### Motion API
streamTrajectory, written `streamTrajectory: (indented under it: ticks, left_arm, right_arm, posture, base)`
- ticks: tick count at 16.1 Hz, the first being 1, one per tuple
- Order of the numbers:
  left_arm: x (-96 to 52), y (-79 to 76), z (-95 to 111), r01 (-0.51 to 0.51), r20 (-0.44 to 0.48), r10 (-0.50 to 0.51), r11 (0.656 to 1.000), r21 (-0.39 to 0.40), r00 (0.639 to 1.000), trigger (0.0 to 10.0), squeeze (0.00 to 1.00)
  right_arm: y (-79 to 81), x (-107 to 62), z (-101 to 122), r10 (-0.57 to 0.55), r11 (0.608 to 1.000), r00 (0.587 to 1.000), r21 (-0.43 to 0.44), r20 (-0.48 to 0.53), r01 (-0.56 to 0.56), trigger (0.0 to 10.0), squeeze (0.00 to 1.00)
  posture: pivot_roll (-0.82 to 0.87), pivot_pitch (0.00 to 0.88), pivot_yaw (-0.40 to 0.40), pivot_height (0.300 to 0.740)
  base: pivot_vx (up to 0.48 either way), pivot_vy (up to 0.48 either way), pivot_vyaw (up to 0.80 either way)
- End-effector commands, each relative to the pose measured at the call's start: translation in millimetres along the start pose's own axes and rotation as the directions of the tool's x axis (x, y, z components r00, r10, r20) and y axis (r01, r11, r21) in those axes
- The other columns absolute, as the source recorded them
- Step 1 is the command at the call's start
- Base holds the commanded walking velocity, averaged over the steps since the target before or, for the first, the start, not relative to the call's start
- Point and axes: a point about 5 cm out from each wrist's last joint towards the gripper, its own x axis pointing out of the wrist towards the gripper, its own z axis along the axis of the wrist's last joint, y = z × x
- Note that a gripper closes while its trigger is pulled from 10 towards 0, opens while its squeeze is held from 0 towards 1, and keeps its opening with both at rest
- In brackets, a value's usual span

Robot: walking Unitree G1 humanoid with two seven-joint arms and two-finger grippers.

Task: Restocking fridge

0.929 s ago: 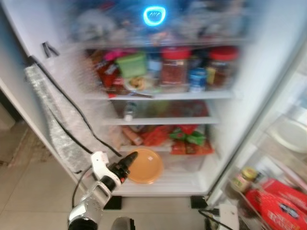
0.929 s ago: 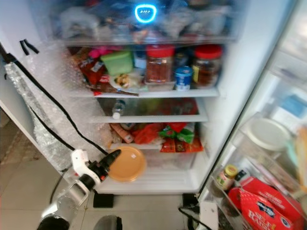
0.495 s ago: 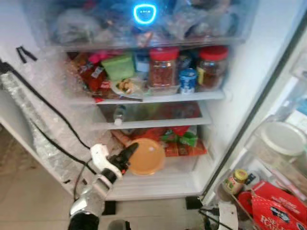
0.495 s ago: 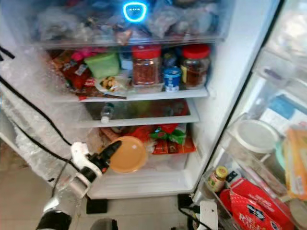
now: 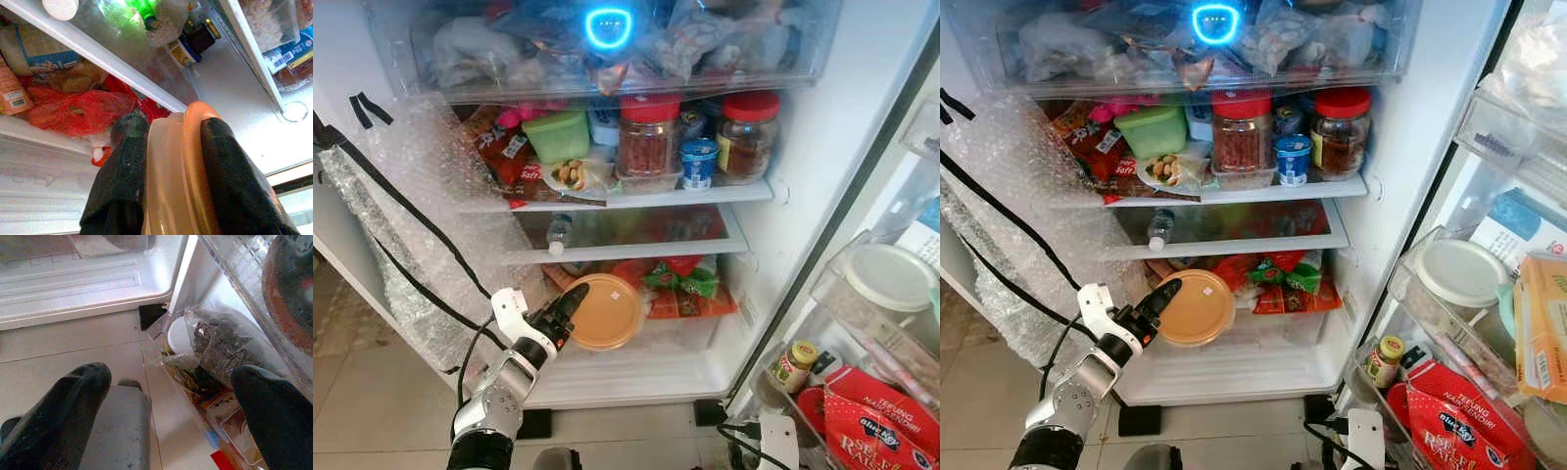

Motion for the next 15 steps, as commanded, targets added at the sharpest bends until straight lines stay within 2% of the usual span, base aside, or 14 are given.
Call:
streamTrajectory:
  ticks: [1,6,15]
  left_arm:
    - [2.9,-4.1,7,0.015,0.025,-0.016,1.0,0.01,1.0,10.0,0.0]
    - [2.3,-3.3,7,0.015,0.022,-0.015,1.0,0.012,1.0,10.0,0.0]
    - [0.5,-1.5,5,0.007,0.015,-0.008,1.0,0.009,1.0,10.0,0.0]
  right_arm:
    - [1.5,0.2,1,0.005,1.0,1.0,0.003,0.005,-0.005,10.0,0.0]
    - [-1.6,0.5,6,0.002,1.0,0.999,-0.004,0.04,-0.002,10.0,0.0]
    - [-19.0,2.9,21,-0.04,0.999,0.996,-0.007,0.083,0.041,10.0,0.0]
  posture:
    - [0.03,0.0,0.017,0.649]
    - [0.03,0.0,0.016,0.649]
    - [0.03,0.0,0.016,0.649]
  base:
    - [0.0,0.0,0.0]
    - [0.0,0.0,0.0]
    - [0.0,0.0,0.0]
